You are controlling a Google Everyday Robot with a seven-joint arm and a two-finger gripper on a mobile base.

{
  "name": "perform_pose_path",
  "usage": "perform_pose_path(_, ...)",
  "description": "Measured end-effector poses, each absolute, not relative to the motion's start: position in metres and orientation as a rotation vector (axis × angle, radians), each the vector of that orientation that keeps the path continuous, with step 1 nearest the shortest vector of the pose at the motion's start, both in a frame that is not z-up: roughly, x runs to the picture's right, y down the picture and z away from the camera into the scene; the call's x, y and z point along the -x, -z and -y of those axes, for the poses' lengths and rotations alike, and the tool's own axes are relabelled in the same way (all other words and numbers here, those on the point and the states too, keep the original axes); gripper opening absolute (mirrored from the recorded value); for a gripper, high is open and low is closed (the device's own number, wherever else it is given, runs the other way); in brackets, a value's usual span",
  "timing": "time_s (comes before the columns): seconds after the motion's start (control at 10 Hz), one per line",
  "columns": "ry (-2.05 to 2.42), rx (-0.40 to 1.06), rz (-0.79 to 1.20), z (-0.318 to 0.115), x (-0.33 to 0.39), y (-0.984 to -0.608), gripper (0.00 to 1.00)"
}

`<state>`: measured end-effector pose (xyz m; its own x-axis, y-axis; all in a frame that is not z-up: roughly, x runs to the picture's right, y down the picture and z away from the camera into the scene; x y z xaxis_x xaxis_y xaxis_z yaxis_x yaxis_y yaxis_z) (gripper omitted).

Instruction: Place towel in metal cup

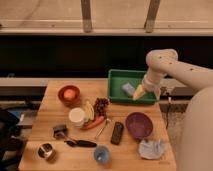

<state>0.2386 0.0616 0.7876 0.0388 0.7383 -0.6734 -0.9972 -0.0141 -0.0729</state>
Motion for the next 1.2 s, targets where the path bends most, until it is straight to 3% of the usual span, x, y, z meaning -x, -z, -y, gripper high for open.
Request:
perform_pose_path(0.6, -1.468, 0.66, -0.542, -0.098, -0.233, -0.758, 0.78)
perform_pose_path(1.2, -1.56, 0.722, -0.661, -0.175, -0.27, -0.733, 0.78)
